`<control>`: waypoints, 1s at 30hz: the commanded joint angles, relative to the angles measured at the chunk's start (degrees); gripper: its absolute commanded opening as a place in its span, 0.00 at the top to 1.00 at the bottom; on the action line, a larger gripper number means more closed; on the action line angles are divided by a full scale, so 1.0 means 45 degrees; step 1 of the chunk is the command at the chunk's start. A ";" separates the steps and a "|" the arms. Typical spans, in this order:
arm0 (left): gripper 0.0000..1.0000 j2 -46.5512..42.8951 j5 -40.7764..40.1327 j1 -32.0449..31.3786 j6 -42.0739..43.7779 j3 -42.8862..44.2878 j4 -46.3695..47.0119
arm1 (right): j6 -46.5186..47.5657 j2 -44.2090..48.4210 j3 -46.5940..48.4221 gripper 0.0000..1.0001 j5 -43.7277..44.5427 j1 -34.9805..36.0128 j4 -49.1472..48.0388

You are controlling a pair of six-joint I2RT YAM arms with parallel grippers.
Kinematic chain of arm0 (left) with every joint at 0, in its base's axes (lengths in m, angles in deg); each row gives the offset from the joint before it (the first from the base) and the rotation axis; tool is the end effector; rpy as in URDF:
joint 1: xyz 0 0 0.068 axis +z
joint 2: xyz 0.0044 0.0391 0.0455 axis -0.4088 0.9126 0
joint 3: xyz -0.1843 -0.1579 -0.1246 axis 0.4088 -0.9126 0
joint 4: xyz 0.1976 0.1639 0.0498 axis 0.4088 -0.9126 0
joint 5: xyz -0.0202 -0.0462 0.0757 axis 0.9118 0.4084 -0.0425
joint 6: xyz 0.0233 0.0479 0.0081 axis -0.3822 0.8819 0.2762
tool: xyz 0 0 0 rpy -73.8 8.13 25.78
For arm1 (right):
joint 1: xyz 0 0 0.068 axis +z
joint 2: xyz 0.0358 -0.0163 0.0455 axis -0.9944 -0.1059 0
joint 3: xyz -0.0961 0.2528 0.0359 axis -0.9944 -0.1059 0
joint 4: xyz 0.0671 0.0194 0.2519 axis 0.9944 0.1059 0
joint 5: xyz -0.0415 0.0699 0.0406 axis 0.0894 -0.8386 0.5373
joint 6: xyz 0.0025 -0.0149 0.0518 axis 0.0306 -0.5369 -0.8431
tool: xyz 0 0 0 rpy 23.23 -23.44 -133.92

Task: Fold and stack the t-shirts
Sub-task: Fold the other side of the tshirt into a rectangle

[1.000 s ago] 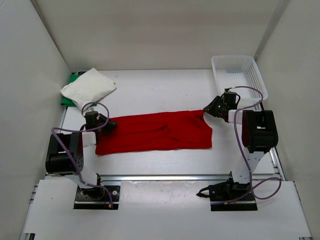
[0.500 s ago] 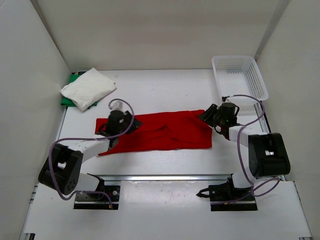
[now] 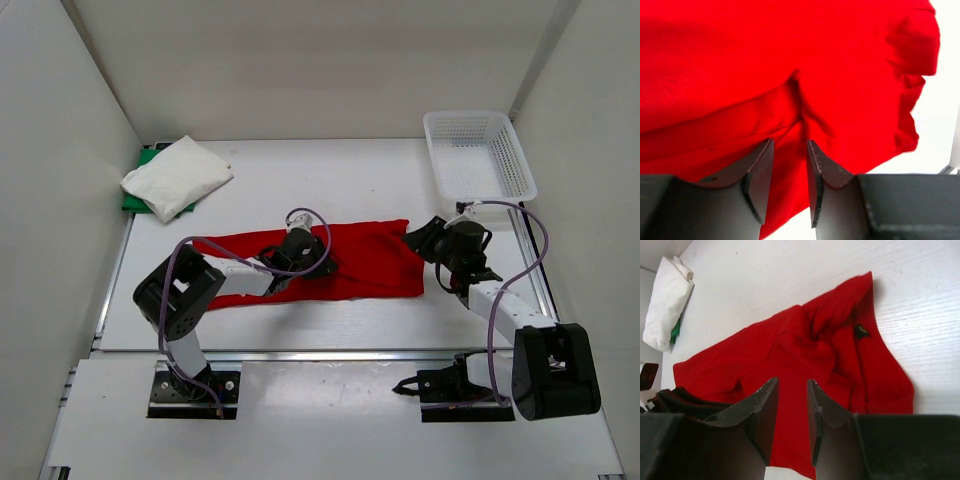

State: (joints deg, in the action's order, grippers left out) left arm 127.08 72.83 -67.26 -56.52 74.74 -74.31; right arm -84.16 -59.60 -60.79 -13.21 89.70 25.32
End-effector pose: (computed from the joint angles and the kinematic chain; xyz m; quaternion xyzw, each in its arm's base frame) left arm 0.2461 -0.2296 0.1399 -0.0630 0.9007 -0.3076 0.3003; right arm 0.2395 0.0333 0.1976 0.1726 0.8129 0.3088 0.4627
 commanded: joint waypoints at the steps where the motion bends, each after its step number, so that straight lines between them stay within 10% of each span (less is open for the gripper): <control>1: 0.56 0.0088 -0.0395 -0.0043 -0.0886 0.0339 0.0566 | 0.0024 0.0508 -0.0259 0.72 -0.0107 0.0005 -0.0297; 30: 0.56 0.0207 -0.0570 -0.0805 -0.2058 -0.0229 0.1545 | 0.0161 -0.0155 -0.0494 0.71 -0.0928 -0.0074 -0.0824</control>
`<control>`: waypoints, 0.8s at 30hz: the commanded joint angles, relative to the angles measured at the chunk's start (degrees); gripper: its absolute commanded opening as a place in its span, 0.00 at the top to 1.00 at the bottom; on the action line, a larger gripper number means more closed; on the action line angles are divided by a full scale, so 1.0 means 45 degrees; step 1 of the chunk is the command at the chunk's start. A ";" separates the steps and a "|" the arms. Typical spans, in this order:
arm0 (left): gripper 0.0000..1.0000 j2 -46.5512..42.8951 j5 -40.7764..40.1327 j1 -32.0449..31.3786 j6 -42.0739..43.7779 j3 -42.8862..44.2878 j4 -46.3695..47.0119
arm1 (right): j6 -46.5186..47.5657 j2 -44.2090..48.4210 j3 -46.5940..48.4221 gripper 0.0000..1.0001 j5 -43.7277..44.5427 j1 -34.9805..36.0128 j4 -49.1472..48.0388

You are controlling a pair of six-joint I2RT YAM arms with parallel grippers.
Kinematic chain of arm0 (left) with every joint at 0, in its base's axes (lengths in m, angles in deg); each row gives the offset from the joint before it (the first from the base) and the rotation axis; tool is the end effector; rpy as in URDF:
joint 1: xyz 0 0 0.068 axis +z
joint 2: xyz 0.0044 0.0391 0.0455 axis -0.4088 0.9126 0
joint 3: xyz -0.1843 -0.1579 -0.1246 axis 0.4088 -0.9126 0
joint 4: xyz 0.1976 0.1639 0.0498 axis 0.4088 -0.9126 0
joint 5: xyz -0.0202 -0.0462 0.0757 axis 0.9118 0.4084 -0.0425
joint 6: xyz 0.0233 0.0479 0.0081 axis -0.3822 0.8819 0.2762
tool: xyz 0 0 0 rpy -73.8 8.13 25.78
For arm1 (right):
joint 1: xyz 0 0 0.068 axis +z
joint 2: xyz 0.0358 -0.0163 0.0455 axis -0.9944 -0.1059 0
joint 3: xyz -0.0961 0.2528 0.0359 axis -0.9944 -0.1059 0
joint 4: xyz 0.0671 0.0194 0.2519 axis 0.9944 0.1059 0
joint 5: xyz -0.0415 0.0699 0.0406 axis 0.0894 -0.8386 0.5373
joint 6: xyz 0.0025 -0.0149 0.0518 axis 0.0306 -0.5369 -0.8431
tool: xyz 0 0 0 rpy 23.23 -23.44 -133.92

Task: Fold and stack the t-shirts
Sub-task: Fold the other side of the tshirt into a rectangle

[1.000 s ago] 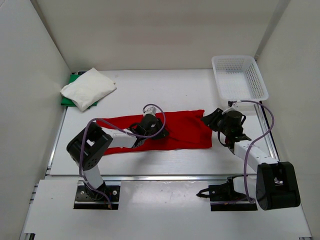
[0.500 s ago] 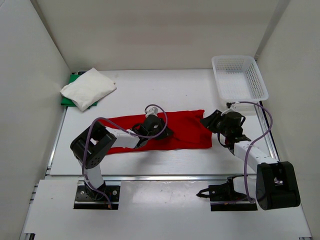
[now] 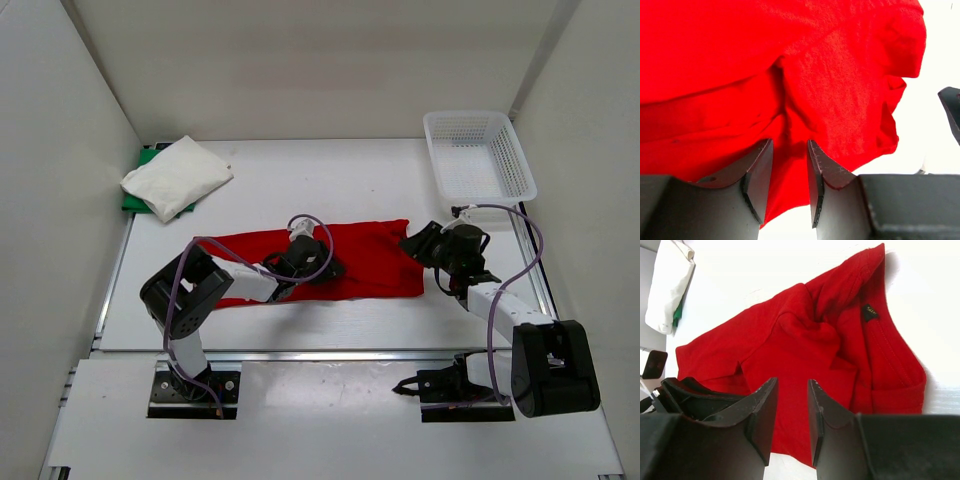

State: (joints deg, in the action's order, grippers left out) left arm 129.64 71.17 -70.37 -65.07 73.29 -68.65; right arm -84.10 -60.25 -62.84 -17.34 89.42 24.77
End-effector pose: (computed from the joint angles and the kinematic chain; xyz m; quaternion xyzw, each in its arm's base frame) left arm 0.2351 -0.2430 0.1273 -0.1114 0.8895 -0.3389 0.2856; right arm 0.2341 0.0341 0.1849 0.1595 0.8229 0.3295 0.4346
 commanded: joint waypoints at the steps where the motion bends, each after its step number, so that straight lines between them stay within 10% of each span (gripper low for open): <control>1: 0.56 -0.0362 -0.0182 -0.0038 -0.0141 0.0092 0.0383 | 0.0146 -0.0009 -0.0038 0.72 -0.0049 0.0067 -0.0723; 15: 0.62 -0.0167 0.0032 0.0020 -0.0354 -0.0006 0.0675 | 0.0107 0.0127 -0.0155 0.72 -0.0088 -0.0010 -0.0820; 24: 1.00 -0.0829 -0.0065 0.0080 -0.0471 0.0269 0.0364 | 0.0146 -0.0458 -0.0233 0.72 -0.0068 -0.0399 -0.0898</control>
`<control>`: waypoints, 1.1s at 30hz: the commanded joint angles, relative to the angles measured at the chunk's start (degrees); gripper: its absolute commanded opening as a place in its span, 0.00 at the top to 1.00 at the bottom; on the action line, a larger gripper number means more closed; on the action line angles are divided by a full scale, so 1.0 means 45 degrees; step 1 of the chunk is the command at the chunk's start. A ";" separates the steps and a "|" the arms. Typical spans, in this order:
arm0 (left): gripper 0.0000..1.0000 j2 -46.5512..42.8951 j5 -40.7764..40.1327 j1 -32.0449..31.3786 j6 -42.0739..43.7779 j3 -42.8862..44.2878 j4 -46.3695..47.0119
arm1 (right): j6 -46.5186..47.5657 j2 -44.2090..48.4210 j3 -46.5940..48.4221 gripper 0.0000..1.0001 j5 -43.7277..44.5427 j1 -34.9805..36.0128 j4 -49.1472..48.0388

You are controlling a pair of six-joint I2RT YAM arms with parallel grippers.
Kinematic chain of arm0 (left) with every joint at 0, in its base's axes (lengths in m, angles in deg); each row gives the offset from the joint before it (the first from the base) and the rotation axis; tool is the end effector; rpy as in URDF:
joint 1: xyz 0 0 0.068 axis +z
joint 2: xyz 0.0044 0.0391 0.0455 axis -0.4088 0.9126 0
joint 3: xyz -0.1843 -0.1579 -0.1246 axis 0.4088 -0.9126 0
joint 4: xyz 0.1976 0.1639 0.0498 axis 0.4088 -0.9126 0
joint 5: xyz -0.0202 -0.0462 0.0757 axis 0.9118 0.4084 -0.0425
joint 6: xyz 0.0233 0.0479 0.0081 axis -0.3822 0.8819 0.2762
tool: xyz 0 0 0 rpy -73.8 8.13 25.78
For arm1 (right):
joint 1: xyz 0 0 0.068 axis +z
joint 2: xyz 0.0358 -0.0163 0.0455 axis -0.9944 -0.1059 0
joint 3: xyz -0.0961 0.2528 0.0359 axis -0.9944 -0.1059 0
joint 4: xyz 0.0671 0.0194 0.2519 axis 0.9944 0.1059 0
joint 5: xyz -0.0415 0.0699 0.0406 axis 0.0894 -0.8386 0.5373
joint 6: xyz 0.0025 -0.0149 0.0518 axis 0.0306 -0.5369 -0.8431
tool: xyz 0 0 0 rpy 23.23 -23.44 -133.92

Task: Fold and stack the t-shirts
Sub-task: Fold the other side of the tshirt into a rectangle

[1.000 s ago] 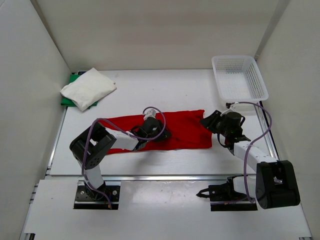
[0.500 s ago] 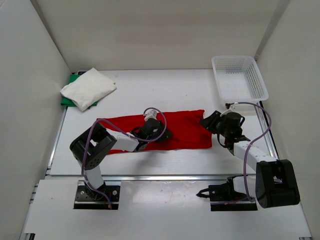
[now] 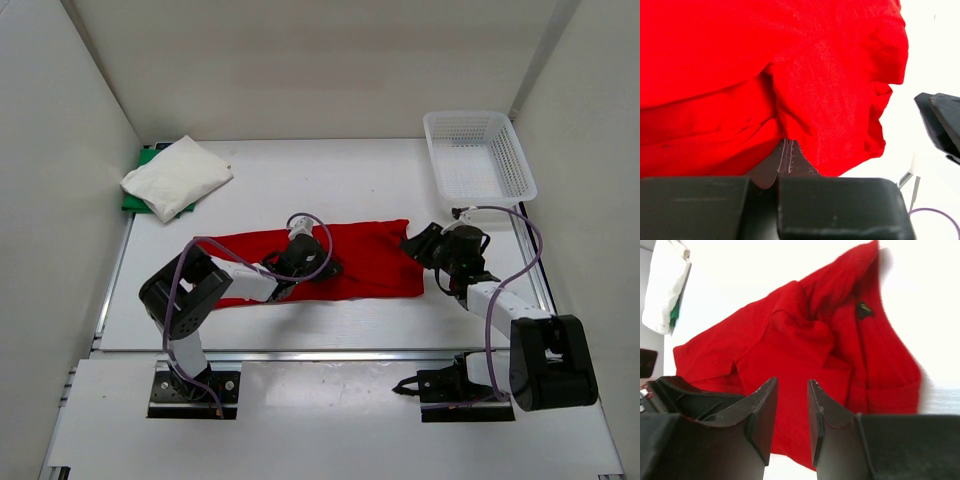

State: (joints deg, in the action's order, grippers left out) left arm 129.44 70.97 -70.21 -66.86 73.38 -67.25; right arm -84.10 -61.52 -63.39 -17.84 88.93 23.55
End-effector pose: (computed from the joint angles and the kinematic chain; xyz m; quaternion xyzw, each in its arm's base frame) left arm 0.2372 -0.2436 0.1310 -0.1268 0.8807 -0.3527 0.2897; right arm 0.2351 0.0324 0.1792 0.1621 0.8247 0.3296 0.4300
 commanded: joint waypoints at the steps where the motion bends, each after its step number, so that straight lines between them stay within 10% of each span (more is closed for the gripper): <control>1: 1.00 -0.0845 0.0037 0.0027 -0.0171 0.0171 0.0266 | 0.0185 -0.0312 -0.0073 0.71 0.0082 -0.0352 -0.0626; 33: 1.00 -0.2740 0.2031 0.1668 -0.0855 -0.2858 0.1109 | -0.0908 -0.6914 0.3579 0.67 -0.1891 -0.0685 -0.3516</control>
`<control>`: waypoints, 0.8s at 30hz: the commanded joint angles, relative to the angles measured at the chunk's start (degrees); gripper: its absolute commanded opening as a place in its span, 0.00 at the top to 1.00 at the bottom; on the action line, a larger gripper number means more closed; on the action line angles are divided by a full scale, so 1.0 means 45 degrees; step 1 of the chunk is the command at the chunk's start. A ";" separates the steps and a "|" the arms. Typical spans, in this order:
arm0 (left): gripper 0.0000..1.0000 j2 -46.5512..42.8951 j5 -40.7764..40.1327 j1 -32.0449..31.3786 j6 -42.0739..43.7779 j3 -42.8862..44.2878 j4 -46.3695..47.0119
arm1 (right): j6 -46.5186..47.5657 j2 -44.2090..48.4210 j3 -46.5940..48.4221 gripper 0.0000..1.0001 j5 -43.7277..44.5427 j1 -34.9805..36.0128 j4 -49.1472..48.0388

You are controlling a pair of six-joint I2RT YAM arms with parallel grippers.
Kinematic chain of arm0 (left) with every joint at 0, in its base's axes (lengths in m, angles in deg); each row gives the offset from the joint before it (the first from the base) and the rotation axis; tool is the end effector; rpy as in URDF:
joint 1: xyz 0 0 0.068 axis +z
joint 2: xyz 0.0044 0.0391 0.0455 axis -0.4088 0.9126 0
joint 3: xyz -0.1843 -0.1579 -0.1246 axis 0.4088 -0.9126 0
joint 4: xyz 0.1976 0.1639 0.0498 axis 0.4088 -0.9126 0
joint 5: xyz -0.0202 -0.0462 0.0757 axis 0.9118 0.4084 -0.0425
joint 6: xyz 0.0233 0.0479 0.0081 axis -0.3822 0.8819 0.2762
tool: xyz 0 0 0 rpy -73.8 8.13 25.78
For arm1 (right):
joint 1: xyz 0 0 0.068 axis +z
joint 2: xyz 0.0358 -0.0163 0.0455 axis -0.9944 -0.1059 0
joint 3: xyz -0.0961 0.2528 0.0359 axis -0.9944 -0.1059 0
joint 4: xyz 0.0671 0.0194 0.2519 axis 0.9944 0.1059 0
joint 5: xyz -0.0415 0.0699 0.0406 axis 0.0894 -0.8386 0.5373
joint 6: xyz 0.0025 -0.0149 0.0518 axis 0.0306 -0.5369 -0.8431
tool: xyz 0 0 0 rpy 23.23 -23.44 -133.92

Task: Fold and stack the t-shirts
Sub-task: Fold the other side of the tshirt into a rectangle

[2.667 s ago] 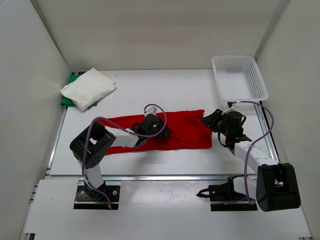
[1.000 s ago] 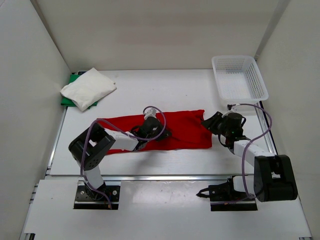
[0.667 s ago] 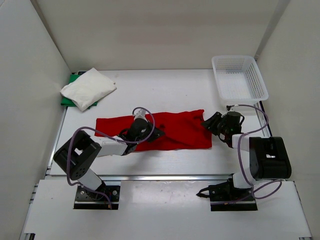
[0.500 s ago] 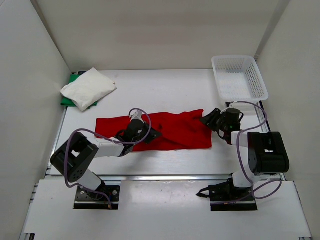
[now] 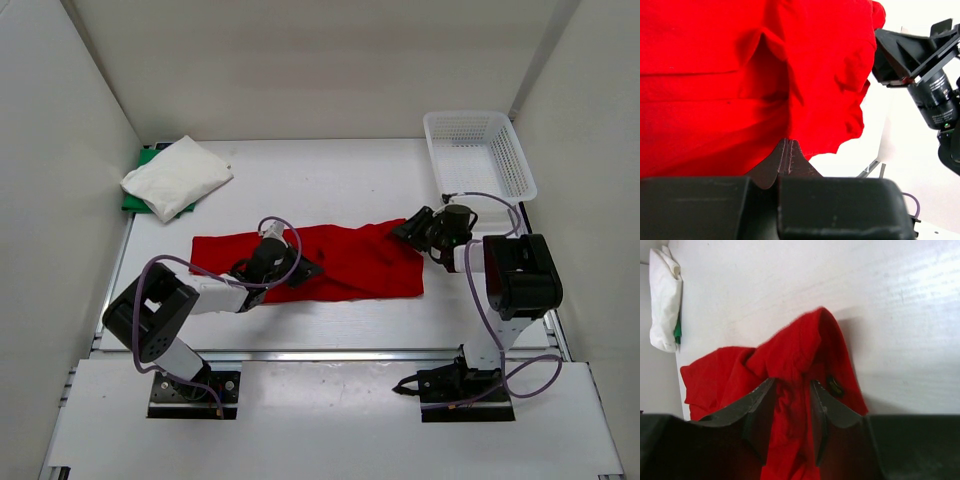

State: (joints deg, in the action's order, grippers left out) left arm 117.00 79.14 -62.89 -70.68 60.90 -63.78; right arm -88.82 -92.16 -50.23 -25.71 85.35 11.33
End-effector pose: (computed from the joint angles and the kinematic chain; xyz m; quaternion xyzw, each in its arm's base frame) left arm 0.2214 -0.1818 0.1414 -0.1755 0.8575 -0.4031 0.2672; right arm 0.3189 0.0242 0.1266 0.2008 0.8307 0.3738 0.3604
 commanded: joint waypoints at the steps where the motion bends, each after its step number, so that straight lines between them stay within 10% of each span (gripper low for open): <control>1: 1.00 0.0101 0.0214 0.0059 0.0072 -0.0084 0.0355 | 0.0141 -0.0299 0.0869 0.69 -0.0142 0.0208 -0.0763; 10: 1.00 0.0043 0.0389 0.0410 0.0053 -0.0182 0.0453 | 0.0337 -0.0944 0.2043 0.66 0.0172 0.0249 -0.0235; 16: 1.00 0.0199 0.0487 0.0469 0.0112 -0.0240 0.0628 | 0.0395 -0.1023 0.2646 1.00 -0.0218 -0.0082 0.0445; 24: 1.00 0.0043 0.0507 0.0450 0.0112 -0.0474 0.0512 | 0.0531 -0.1608 0.4697 1.00 -0.0414 -0.0923 0.2752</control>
State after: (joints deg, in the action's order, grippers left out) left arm 117.97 80.81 -61.21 -70.47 59.74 -62.23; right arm -87.70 -97.87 -32.98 -26.84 82.92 20.88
